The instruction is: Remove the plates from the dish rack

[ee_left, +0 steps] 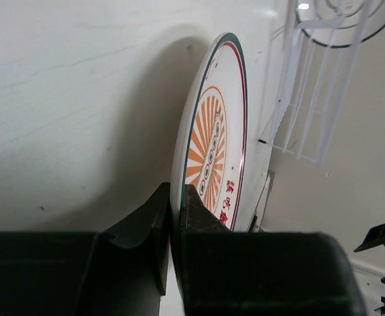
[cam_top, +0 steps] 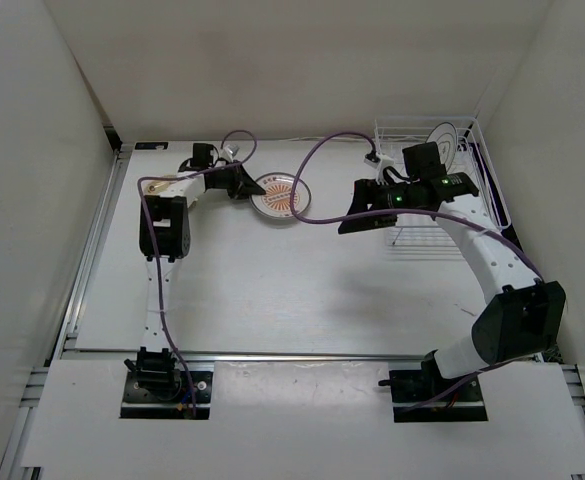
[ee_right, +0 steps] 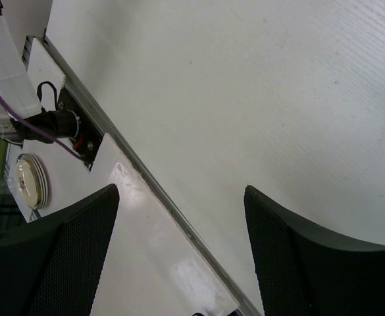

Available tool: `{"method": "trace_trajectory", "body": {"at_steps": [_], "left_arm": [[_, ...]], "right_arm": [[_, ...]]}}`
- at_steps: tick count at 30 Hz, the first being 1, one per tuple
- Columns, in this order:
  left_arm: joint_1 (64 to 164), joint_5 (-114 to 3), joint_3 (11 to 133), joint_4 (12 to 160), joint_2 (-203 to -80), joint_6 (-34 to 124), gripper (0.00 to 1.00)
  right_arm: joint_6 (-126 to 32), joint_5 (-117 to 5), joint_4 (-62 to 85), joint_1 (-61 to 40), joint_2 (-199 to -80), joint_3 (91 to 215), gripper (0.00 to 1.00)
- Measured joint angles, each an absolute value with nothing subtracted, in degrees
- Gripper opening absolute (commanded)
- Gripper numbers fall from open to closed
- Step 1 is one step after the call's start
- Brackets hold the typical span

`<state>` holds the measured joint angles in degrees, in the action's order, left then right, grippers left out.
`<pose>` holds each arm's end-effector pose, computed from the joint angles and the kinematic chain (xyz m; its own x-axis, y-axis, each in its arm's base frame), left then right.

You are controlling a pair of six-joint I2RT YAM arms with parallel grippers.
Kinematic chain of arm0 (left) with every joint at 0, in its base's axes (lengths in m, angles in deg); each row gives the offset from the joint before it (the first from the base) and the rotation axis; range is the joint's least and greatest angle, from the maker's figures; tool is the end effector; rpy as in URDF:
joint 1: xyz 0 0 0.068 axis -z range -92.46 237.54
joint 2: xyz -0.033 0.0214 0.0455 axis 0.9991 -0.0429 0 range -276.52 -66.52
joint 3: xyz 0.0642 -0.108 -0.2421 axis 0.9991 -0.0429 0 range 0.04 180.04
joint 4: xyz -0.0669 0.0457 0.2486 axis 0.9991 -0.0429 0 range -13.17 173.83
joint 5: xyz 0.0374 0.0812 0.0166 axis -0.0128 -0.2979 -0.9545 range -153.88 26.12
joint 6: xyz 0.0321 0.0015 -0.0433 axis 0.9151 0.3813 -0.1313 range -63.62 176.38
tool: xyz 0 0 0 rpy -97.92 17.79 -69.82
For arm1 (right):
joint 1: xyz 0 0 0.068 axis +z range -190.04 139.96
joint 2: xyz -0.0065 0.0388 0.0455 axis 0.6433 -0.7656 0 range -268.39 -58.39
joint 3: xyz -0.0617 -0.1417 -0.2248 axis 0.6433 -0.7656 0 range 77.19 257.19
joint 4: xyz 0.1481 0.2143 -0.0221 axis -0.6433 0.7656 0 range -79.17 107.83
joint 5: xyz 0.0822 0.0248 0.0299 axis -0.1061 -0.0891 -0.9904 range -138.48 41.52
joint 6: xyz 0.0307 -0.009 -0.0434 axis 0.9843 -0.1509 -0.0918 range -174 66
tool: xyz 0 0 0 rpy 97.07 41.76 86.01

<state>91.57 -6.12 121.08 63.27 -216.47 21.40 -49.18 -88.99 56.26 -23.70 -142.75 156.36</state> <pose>0.5489 -0.0689 0.1091 -0.9571 -0.2391 -0.1639 0.0454 0.4349 -0.8993 0.2887 0.1087 0.3358 -0.7903 -0.1650 -0.5901 -0.5449 0.6297 0.5536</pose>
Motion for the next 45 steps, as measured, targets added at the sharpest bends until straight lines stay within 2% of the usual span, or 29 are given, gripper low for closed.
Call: {"method": "trace_trajectory", "body": {"at_steps": [2,4,5,6,8,9,10,20,34,41,45], "left_arm": [[92.27,-5.91,121.08,62.94,-218.18,21.42,0.10],[92.45,-5.29,121.06,62.86,-218.81,21.27,0.17],[92.40,-5.21,121.06,62.90,-218.81,21.29,0.37],[92.32,-5.03,121.06,63.23,-218.79,21.36,0.52],[92.10,-2.93,120.97,63.84,-218.66,20.53,0.76],[92.03,-2.30,120.84,64.32,-218.22,20.70,0.92],[91.97,-1.49,120.68,64.56,-217.65,20.81,0.98],[92.38,-7.55,115.96,64.21,-212.41,27.04,1.00],[100.10,-49.79,115.98,57.20,-205.94,40.83,1.00],[102.46,-66.19,115.57,56.39,-205.70,44.64,1.00],[103.38,-70.12,114.19,55.27,-204.54,44.96,1.00]], "right_arm": [[-49.57,-88.71,56.21,-23.86,-142.66,156.36,0.80],[-49.83,-88.47,56.17,-23.88,-142.58,156.38,0.80],[-49.92,-88.45,56.15,-23.88,-142.58,156.38,0.80],[-49.97,-88.31,56.15,-23.88,-142.58,156.38,0.80],[-49.99,-88.23,56.10,-23.86,-142.58,156.43,0.80],[-49.99,-88.16,56.08,-23.86,-142.58,156.47,0.80],[-49.99,-88.07,56.06,-23.86,-142.58,156.47,0.80],[-49.77,-88.29,55.51,-24.38,-142.36,156.47,0.82],[-45.59,-91.11,52.10,-28.99,-140.32,156.08,0.82],[-45.14,-91.11,51.14,-29.45,-140.32,155.77,0.82],[-45.20,-86.28,50.99,-30.32,-140.30,155.77,0.83]]}}
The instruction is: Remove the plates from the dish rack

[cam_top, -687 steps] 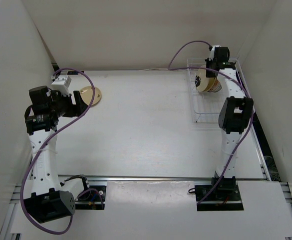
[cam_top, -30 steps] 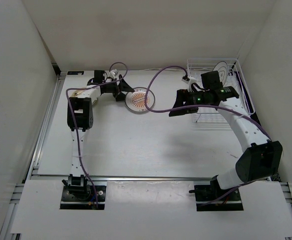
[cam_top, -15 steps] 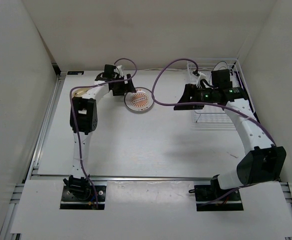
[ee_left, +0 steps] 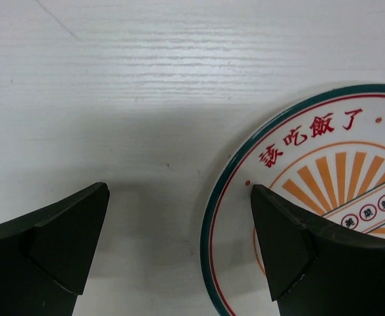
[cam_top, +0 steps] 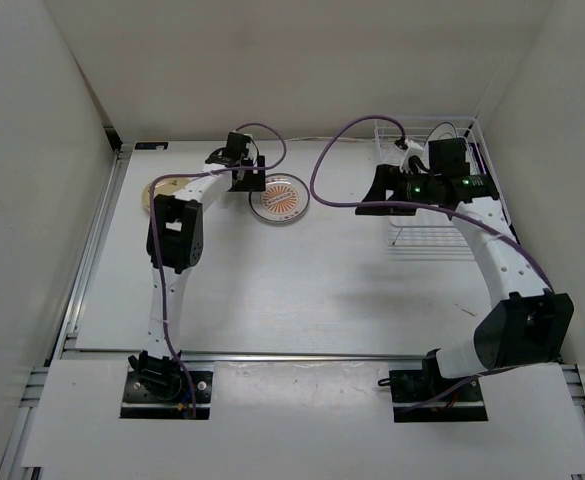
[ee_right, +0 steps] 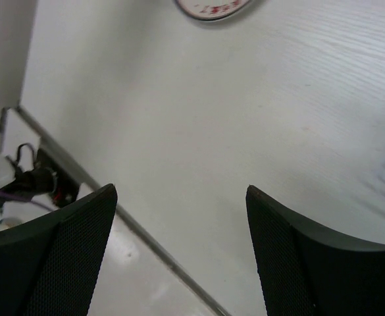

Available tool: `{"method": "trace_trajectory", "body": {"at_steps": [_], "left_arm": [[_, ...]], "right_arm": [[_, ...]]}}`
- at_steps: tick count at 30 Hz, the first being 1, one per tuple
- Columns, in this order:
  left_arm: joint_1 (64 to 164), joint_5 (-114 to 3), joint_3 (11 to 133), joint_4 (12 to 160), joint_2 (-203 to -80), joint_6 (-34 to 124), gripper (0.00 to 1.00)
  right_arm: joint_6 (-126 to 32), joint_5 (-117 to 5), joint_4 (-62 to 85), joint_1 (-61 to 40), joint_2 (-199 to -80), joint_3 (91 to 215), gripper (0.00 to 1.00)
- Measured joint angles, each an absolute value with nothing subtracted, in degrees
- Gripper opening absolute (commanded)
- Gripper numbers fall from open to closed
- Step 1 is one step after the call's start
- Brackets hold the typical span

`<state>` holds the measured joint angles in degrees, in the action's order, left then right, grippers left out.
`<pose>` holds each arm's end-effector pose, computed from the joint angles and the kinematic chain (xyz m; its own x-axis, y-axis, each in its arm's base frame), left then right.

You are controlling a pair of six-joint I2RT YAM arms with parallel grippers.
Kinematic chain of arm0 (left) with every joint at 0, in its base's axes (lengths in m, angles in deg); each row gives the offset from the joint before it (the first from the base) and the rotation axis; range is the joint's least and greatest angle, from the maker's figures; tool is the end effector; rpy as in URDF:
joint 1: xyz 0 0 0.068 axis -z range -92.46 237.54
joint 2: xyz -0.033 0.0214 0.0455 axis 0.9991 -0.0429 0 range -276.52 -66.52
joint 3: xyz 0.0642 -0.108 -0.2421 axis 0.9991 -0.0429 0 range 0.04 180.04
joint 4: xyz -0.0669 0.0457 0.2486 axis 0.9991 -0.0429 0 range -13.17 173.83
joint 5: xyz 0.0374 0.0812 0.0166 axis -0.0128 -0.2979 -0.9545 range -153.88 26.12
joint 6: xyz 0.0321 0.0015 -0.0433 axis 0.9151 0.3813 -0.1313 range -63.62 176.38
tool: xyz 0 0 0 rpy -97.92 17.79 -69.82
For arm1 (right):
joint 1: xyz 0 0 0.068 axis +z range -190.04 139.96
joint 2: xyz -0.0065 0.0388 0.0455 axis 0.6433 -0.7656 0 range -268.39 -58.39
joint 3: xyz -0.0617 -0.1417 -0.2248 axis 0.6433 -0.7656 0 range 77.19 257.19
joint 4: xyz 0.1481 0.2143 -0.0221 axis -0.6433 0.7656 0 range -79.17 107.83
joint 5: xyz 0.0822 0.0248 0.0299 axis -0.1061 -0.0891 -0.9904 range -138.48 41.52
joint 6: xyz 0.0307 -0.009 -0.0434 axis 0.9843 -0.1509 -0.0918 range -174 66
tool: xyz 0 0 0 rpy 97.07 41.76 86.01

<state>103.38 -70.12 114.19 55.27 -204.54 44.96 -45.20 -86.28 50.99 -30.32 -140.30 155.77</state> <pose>0.5121 -0.1413 0.1590 -0.7886 0.0191 -0.6147 0.0526 0.9980 -0.0364 0.2969 0.0730 0.3503 -0.7578 -0.0071 -0.6525 -0.4612 0.7132 0.5279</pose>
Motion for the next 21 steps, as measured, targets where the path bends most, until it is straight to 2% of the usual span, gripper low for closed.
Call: {"method": "trace_trajectory", "body": {"at_steps": [4,8,14,17,21], "left_arm": [[103.99,-72.68,113.41,53.50,-202.81,45.40,1.00],[103.88,-74.47,113.17,52.54,-200.60,45.73,1.00],[103.72,-75.48,111.83,52.10,-195.47,46.38,1.00],[103.72,-72.44,110.11,52.21,-191.21,48.48,1.00],[103.64,-61.71,104.90,50.86,-181.19,52.33,1.00]], "right_arm": [[-46.25,-76.64,51.10,-31.09,-140.63,156.93,0.84],[-47.89,-68.27,50.90,-31.20,-141.37,159.86,0.91],[-49.46,-55.79,50.31,-31.40,-143.73,164.76,0.93],[-50.71,-49.78,49.50,-32.55,-148.04,169.74,0.91],[-53.48,-42.35,47.60,-34.63,-155.62,176.58,0.89]]}}
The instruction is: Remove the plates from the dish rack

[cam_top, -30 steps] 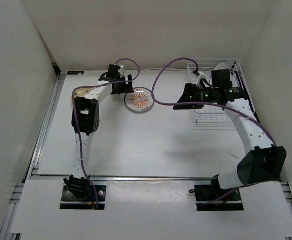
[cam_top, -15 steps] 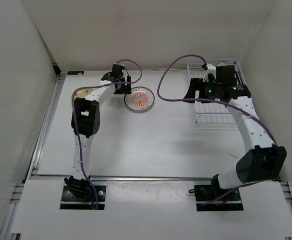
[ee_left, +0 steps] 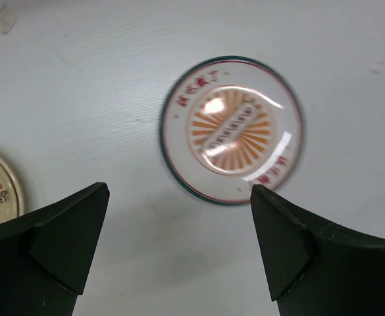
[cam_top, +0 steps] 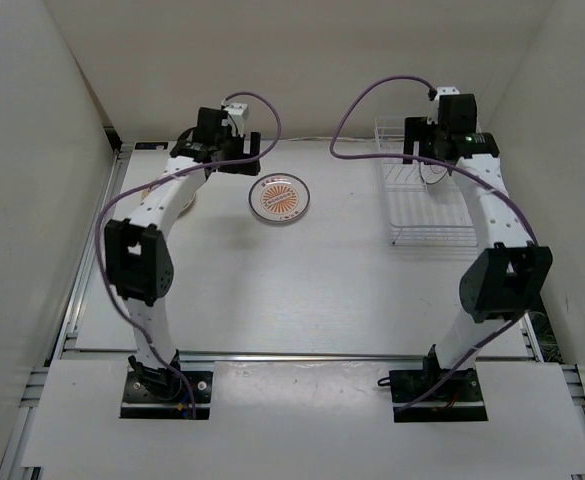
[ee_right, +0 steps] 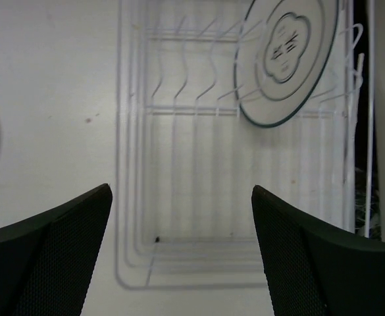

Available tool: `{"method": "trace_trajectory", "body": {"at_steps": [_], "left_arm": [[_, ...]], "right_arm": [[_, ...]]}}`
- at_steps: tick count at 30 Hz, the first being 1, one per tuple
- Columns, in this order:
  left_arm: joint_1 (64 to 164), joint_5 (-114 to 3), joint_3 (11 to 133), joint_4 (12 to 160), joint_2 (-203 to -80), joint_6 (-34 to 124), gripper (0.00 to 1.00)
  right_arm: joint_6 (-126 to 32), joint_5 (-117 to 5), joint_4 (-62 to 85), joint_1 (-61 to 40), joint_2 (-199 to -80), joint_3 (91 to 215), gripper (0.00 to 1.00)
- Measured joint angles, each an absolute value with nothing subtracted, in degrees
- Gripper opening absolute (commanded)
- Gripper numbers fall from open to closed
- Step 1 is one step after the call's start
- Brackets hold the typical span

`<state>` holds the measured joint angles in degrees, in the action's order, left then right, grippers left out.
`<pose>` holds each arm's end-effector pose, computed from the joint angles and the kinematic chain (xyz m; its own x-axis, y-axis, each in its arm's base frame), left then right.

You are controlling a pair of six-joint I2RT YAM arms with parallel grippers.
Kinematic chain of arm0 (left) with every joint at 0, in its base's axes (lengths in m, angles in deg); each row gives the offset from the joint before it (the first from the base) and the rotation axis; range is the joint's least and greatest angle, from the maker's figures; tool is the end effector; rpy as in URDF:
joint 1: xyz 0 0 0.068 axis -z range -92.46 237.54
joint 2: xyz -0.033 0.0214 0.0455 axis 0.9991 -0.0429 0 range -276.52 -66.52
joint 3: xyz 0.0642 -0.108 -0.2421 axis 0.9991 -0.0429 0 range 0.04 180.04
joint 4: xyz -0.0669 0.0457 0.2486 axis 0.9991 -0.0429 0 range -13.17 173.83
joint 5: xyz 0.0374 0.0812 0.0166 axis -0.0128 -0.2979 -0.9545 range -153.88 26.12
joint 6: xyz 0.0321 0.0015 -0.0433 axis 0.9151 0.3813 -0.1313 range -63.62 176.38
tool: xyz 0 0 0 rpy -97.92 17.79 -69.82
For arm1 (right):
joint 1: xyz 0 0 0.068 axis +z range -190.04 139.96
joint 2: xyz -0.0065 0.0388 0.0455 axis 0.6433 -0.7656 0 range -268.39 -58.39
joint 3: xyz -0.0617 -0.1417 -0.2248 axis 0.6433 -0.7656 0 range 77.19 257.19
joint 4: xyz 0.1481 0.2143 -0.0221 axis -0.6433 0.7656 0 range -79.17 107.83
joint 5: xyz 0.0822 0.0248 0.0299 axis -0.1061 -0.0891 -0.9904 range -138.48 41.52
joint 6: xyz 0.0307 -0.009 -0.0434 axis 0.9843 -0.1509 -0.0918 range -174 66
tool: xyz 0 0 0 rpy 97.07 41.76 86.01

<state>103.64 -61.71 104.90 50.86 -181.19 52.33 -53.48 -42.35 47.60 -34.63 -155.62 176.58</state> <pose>0.4438 -0.1295 0.2963 -0.6724 0.1206 -0.7303 0.2571 0.9633 -0.0776 0.3844 0.0326 0.3825 -0.5654 -0.0444 -0.8236 -0.0011 0.9986 -0.0531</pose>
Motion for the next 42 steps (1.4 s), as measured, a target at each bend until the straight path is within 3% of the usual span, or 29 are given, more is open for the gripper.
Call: {"method": "trace_trajectory", "body": {"at_steps": [11,21,31,32,34,35,42], "left_arm": [[103.75,-36.18,85.08,45.17,-152.08,61.99,1.00],[103.79,-33.18,77.45,40.02,-151.16,65.42,1.00],[103.79,-33.01,79.46,39.84,-151.60,65.55,1.00],[103.79,-33.01,79.79,39.84,-151.75,65.57,1.00],[103.79,-33.05,80.51,39.73,-152.21,65.60,1.00],[103.79,-33.14,80.82,39.69,-152.52,65.62,1.00],[103.79,-33.75,81.71,39.14,-154.42,65.62,1.00]], "right_arm": [[-62.51,-31.07,43.38,-39.00,-177.20,193.54,0.88],[-66.62,-29.61,39.95,-43.64,-182.31,199.38,0.88],[-66.47,-42.37,41.42,-46.17,-187.78,203.70,0.85],[-66.47,-43.44,41.79,-46.28,-188.45,203.79,0.82],[-66.82,-45.23,42.60,-46.35,-189.85,203.97,0.25],[-66.97,-45.61,42.88,-46.35,-190.38,204.19,0.03],[-64.76,-45.52,44.13,-47.11,-191.54,205.76,0.00]]}}
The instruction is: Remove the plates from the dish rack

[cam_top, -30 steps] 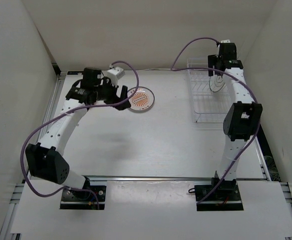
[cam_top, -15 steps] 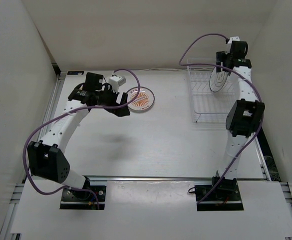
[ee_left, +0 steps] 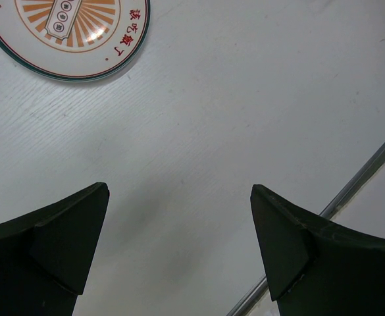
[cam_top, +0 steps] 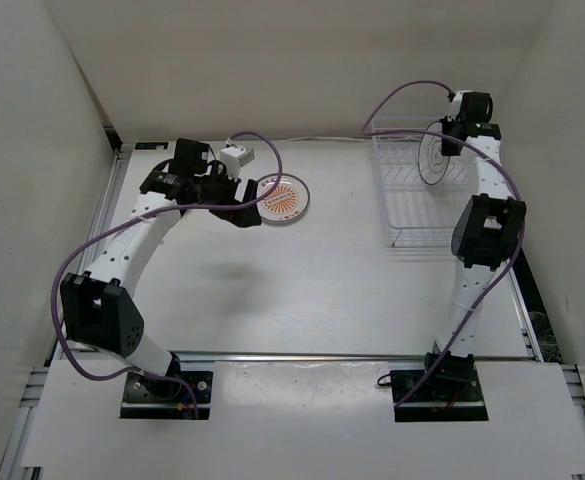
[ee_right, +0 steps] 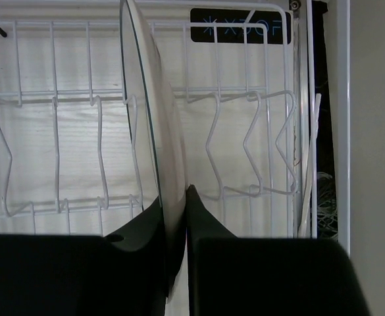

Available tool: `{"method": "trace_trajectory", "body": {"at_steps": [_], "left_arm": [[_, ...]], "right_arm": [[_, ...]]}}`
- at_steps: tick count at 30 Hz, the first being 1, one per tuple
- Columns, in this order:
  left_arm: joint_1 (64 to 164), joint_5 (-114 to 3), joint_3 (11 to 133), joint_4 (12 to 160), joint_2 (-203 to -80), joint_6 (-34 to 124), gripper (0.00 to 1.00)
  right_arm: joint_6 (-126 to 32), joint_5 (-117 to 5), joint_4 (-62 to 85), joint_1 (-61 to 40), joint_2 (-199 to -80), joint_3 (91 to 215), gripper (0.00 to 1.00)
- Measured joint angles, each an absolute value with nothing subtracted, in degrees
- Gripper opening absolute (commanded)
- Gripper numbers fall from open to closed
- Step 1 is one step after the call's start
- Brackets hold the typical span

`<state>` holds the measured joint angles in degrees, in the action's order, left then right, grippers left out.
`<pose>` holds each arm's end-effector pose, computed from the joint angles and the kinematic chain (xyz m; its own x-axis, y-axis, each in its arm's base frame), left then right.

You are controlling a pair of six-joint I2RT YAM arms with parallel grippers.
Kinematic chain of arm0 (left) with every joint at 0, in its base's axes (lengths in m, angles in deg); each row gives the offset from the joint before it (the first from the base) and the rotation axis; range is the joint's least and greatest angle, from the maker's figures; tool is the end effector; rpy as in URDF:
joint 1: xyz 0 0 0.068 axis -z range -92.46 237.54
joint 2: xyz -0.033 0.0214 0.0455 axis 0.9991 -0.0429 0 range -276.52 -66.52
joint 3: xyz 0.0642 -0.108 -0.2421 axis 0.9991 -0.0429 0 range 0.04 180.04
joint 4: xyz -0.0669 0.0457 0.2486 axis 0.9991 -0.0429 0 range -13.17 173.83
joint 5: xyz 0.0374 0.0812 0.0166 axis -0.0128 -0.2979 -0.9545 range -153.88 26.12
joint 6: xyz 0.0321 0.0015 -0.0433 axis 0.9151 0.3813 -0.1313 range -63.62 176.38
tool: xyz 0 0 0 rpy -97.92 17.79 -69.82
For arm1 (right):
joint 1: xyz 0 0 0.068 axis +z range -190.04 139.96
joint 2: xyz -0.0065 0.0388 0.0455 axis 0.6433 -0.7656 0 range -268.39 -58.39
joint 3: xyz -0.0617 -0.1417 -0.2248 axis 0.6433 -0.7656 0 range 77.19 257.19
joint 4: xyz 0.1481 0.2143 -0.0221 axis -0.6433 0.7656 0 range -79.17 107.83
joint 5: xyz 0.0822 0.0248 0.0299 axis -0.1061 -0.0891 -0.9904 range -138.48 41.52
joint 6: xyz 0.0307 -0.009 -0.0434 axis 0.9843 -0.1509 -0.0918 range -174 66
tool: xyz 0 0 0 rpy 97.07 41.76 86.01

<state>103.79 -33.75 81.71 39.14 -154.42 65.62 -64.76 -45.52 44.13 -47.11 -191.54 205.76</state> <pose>0.3084 -0.1085 0.3290 -0.6480 0.3336 -0.6847 0.6585 0.6972 -0.2835 0.5317 -0.0678 0.2792 -0.6290 -0.1098 -0.7696 0.0468 0.9828 -0.1785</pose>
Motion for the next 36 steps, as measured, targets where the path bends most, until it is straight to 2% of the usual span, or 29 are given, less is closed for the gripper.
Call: {"method": "trace_trajectory", "body": {"at_steps": [9,16,19,21,23,31,36], "left_arm": [[103.79,-34.43,83.37,38.84,-155.01,65.64,1.00],[103.79,-35.54,83.46,38.86,-155.05,65.38,1.00],[103.79,-37.18,83.46,39.08,-155.05,63.94,1.00],[103.68,-37.40,83.59,39.27,-155.05,62.49,1.00],[102.78,-34.91,84.25,39.27,-155.05,60.88,1.00],[97.08,-12.18,85.82,40.47,-155.56,55.30,1.00],[97.06,-1.29,84.58,40.56,-156.65,53.51,1.00]], "right_arm": [[-59.15,-38.04,45.20,-46.21,-188.04,205.76,0.00],[-58.62,-26.55,43.21,-45.41,-175.34,203.35,0.00],[-58.73,-26.98,43.25,-45.25,-167.54,198.59,0.00],[-58.66,-33.08,44.76,-45.23,-162.62,195.49,0.00],[-58.23,-45.76,46.86,-45.21,-158.57,192.49,0.00],[-51.04,-97.65,48.98,-38.54,-155.89,174.61,0.00],[-48.35,-111.83,50.60,-32.05,-159.21,165.94,0.00]]}}
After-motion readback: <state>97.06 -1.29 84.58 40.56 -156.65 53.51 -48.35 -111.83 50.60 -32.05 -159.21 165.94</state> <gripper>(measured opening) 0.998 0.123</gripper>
